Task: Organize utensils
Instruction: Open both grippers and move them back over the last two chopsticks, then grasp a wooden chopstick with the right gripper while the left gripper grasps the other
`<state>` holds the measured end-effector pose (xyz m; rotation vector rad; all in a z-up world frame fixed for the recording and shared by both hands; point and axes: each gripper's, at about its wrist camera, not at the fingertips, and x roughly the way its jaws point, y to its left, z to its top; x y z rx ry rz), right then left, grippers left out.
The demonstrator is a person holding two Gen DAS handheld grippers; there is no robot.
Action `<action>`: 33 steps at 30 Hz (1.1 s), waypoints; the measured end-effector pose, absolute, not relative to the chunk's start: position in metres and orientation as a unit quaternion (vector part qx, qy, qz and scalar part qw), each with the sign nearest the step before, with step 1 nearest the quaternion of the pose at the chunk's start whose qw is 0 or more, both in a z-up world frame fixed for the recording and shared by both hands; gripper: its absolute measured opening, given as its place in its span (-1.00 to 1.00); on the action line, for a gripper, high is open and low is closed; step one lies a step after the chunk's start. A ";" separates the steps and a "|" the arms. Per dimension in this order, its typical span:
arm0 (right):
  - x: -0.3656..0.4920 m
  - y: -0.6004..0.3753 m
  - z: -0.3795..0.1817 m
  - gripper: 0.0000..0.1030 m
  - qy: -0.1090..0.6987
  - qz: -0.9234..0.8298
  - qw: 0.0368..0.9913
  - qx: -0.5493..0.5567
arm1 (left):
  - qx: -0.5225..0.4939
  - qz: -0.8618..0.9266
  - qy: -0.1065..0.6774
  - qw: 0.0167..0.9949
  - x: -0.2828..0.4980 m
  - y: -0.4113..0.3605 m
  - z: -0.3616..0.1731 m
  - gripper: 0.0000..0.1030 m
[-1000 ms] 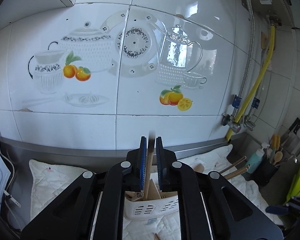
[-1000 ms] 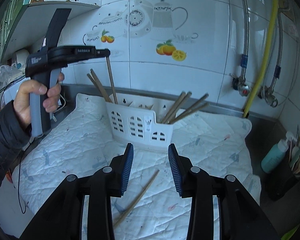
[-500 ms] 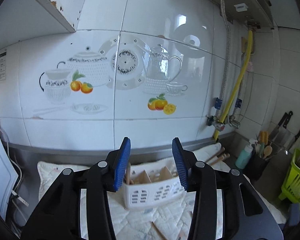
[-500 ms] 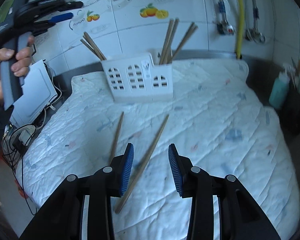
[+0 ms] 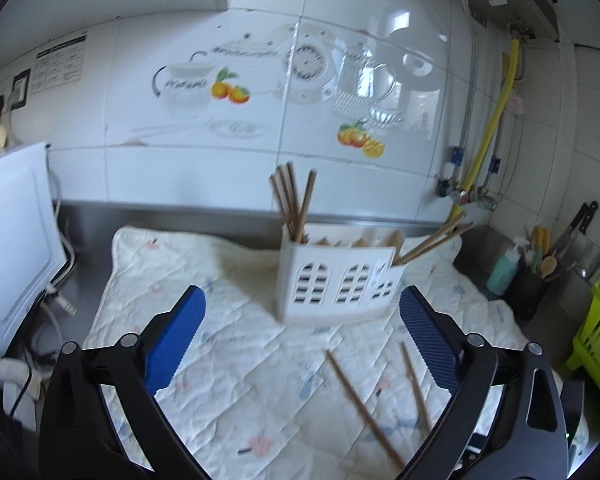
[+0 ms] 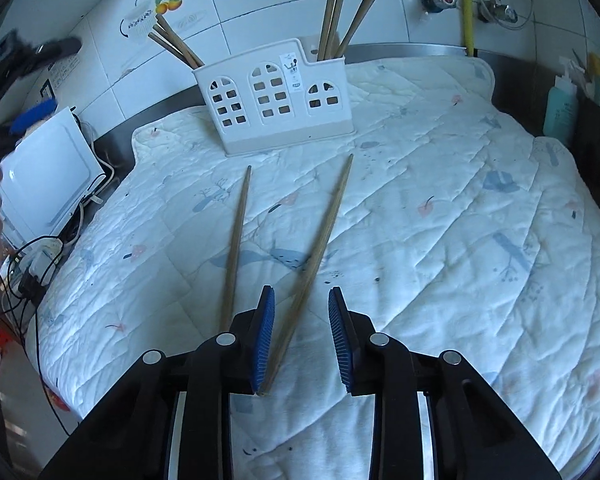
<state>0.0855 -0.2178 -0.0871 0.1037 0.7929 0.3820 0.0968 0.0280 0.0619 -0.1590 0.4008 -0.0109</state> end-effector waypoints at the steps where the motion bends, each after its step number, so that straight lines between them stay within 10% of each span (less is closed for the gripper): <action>1: 0.086 -0.216 -0.088 -0.51 0.384 0.184 0.903 0.049 | -0.079 0.002 0.201 0.976 0.092 0.030 0.056 0.90; 33: 0.089 -0.255 -0.100 -0.86 0.374 0.128 0.918 0.032 | -0.056 0.014 0.345 0.937 0.064 -0.040 -0.067 0.88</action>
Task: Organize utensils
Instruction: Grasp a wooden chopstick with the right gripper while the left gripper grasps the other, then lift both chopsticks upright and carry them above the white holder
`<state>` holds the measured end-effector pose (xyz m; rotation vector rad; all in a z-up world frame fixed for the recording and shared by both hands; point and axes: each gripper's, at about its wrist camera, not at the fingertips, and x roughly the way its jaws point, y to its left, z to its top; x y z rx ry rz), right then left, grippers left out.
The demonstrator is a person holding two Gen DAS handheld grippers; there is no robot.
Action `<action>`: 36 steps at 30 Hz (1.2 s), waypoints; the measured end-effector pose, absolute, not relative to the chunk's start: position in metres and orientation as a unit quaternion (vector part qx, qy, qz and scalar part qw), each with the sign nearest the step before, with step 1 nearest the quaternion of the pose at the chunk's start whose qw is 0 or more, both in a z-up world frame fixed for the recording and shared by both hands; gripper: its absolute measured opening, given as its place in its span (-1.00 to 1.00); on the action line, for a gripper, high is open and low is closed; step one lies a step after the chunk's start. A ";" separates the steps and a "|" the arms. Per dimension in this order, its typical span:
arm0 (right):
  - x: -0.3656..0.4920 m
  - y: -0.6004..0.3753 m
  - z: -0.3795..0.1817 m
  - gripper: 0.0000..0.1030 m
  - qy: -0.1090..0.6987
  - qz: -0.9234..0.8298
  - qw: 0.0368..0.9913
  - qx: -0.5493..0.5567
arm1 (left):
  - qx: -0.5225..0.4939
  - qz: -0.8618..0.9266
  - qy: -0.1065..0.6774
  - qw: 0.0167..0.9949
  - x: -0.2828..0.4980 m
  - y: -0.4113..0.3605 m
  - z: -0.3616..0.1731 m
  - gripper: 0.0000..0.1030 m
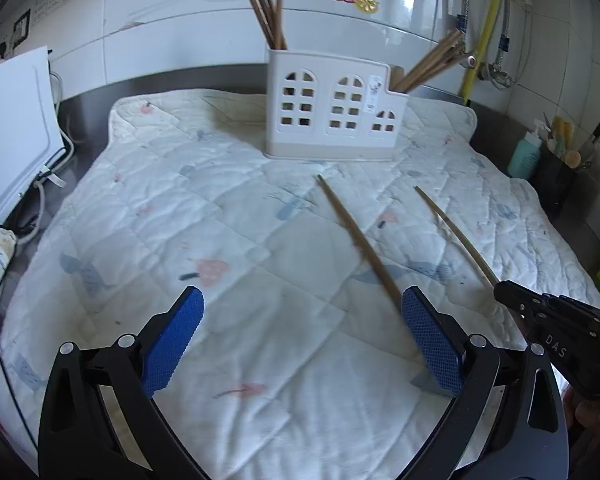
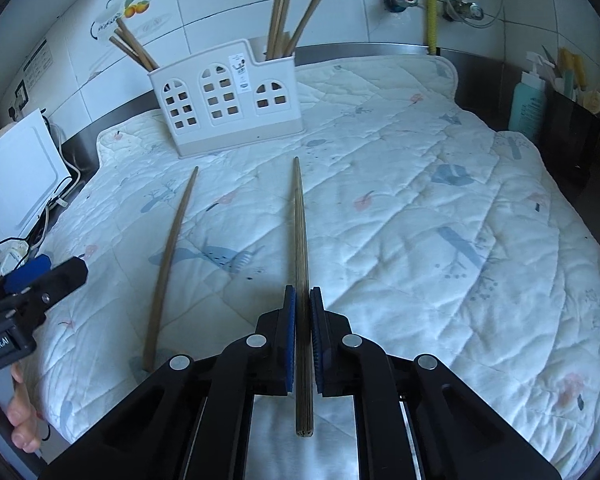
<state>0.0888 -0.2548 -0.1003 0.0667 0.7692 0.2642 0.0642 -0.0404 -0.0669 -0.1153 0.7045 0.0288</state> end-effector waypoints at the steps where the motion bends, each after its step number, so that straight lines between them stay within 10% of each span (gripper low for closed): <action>1: 0.088 -0.258 -0.101 -0.86 0.374 0.128 0.918 0.033 | -0.058 0.014 0.346 0.936 0.066 -0.044 -0.068 0.88; 22: 0.085 -0.288 -0.107 -0.86 0.372 0.147 0.914 0.065 | -0.076 0.019 0.395 0.915 0.108 -0.097 -0.098 -0.52; 36: 0.083 -0.287 -0.109 -0.86 0.368 0.145 0.916 0.063 | -0.060 0.009 0.395 0.917 0.109 -0.091 -0.098 -0.74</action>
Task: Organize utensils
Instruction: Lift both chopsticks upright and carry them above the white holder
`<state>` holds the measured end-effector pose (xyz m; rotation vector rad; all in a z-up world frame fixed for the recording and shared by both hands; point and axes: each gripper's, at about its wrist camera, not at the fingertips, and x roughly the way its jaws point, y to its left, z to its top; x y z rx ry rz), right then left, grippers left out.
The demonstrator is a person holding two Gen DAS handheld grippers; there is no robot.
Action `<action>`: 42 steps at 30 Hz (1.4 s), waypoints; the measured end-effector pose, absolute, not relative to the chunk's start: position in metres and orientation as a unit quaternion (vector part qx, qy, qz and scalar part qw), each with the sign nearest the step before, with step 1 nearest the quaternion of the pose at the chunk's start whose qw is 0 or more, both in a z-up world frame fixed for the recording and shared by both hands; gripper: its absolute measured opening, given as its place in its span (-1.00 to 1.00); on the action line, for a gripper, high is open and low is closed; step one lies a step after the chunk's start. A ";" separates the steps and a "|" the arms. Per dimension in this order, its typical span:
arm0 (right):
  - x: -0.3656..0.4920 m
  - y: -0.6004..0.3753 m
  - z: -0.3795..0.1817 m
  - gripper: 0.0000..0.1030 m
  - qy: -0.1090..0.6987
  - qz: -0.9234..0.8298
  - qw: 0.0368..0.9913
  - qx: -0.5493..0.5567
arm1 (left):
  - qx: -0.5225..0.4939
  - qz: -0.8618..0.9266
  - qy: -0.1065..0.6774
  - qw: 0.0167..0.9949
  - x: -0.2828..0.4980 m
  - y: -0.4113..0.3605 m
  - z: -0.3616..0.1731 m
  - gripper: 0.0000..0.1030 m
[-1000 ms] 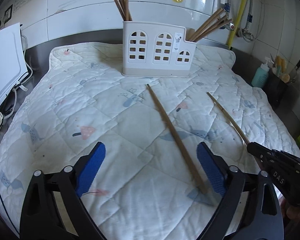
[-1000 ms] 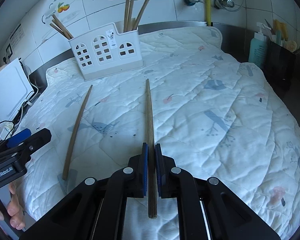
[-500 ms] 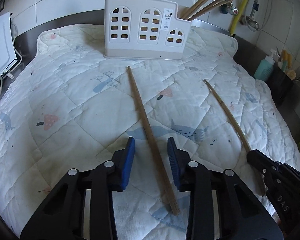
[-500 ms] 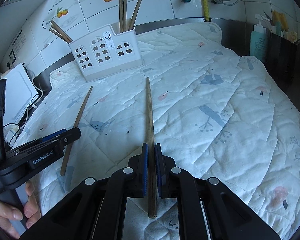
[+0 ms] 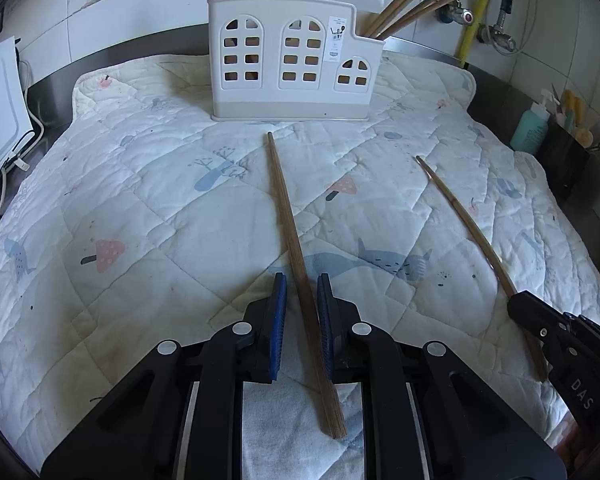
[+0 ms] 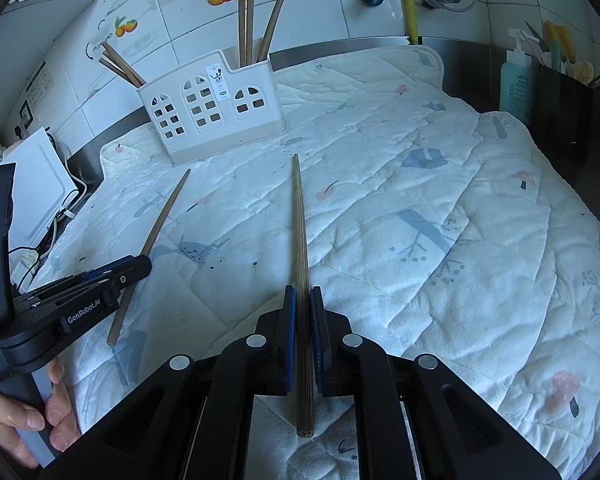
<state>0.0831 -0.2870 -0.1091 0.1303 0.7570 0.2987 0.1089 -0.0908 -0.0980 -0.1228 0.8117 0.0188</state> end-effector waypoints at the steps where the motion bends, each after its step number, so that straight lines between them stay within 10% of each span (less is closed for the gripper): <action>1: 0.084 -0.286 -0.109 -0.86 0.368 0.145 0.917 0.060 | -0.060 0.004 0.397 0.916 0.110 -0.089 -0.097 -0.78; 23: 0.064 -0.284 -0.005 -0.87 0.263 0.166 0.950 -0.008 | -0.085 -0.084 0.369 0.922 0.092 -0.037 -0.057 -0.89; 29: 0.066 -0.280 -0.005 -0.87 0.267 0.172 0.948 -0.003 | -0.064 -0.089 0.392 0.913 0.091 -0.047 -0.081 -0.42; 42: 0.070 -0.273 0.022 -0.87 0.244 0.189 0.951 -0.018 | -0.043 -0.082 0.394 0.914 0.097 -0.047 -0.089 -0.90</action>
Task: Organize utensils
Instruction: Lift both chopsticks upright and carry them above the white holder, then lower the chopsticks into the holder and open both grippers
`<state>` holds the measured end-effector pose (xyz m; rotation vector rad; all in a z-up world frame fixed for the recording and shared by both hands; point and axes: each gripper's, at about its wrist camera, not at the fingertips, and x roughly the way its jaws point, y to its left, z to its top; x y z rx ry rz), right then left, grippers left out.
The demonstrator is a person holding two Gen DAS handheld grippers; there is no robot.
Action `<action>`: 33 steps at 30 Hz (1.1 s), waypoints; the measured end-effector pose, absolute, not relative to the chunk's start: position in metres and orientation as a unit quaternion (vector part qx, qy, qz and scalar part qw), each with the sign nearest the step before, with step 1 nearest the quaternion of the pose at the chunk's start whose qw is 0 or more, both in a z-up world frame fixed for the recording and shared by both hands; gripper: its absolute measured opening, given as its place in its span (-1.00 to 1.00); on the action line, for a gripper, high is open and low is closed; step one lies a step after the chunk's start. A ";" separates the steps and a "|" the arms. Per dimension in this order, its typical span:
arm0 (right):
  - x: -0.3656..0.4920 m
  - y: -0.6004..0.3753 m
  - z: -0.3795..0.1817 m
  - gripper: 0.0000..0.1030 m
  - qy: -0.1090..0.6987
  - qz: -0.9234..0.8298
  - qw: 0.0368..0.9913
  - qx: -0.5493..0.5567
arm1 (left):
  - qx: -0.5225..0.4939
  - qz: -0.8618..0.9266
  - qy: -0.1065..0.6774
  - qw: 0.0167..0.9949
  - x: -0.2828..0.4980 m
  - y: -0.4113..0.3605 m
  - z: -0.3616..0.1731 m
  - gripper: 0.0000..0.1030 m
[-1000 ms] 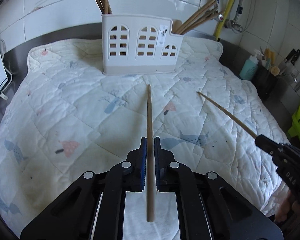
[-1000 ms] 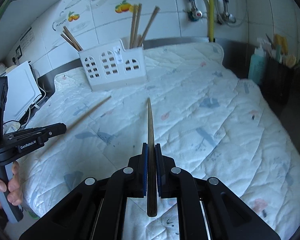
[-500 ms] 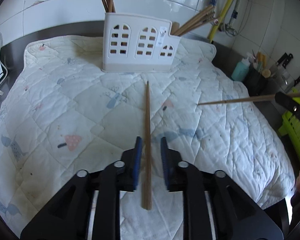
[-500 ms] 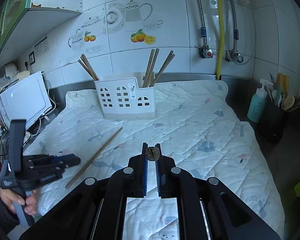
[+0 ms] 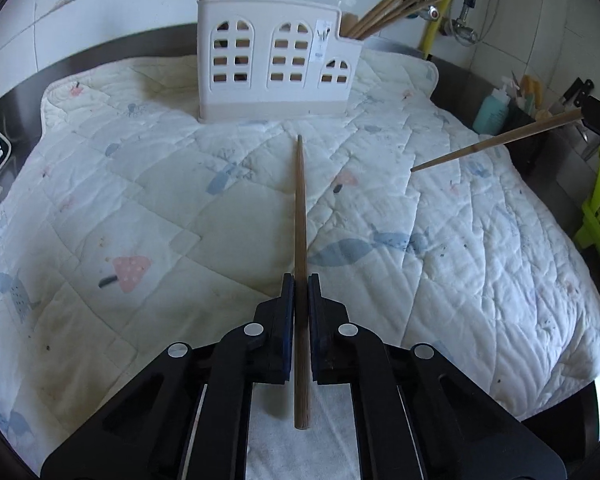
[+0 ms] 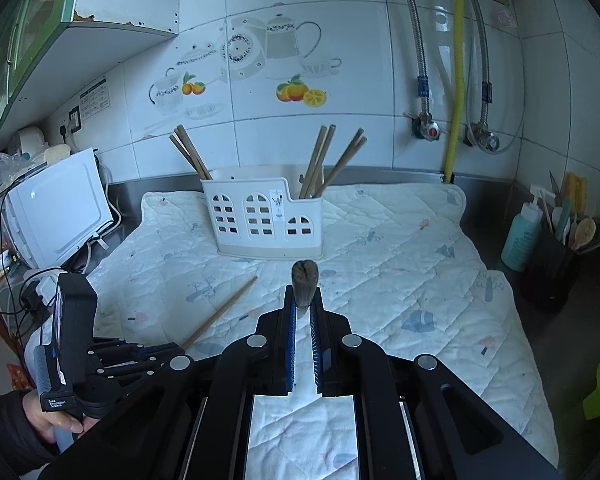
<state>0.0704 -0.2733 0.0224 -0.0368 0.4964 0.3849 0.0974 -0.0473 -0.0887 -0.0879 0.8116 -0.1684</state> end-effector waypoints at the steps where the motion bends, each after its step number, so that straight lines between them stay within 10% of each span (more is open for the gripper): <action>1: 0.071 -0.273 0.027 -0.87 0.241 0.192 0.951 -0.021 | -0.042 -0.082 0.389 0.917 0.097 -0.046 -0.085 -0.90; 21: 0.142 -0.242 0.156 -0.87 0.203 0.246 0.945 -0.070 | -0.054 -0.100 0.293 0.949 0.115 -0.017 0.003 -0.91; 33: 0.233 -0.195 0.141 -0.87 0.272 0.222 0.930 -0.112 | -0.047 -0.112 0.264 0.957 0.130 -0.003 0.039 -0.91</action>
